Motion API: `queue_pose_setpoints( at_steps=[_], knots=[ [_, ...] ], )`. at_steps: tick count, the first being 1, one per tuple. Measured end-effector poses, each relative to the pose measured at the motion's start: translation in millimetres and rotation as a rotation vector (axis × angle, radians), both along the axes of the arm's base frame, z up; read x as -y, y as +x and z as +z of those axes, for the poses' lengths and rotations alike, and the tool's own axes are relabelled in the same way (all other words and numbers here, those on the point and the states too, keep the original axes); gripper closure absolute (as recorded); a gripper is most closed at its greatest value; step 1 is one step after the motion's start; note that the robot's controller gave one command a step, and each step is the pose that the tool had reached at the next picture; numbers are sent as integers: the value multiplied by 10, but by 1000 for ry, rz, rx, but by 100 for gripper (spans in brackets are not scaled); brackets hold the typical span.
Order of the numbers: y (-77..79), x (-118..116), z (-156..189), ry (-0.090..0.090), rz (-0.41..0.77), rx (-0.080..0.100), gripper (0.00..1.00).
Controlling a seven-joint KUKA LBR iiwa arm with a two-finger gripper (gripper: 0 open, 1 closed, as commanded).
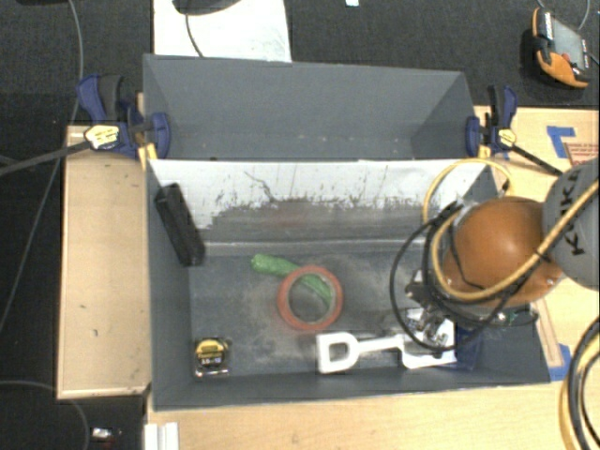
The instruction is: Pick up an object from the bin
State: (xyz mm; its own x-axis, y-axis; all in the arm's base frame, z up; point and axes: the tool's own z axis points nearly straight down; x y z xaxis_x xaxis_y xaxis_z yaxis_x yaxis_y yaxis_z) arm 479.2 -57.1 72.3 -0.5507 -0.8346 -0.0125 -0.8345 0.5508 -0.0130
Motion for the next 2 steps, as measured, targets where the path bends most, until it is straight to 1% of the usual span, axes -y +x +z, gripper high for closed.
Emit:
queue_pose_setpoints(
  at_steps=[1,2],
  knots=[
    [0,-1,0,0,1,0,100],
    [-17,-11,149,2,0,-6,100]
  ],
)
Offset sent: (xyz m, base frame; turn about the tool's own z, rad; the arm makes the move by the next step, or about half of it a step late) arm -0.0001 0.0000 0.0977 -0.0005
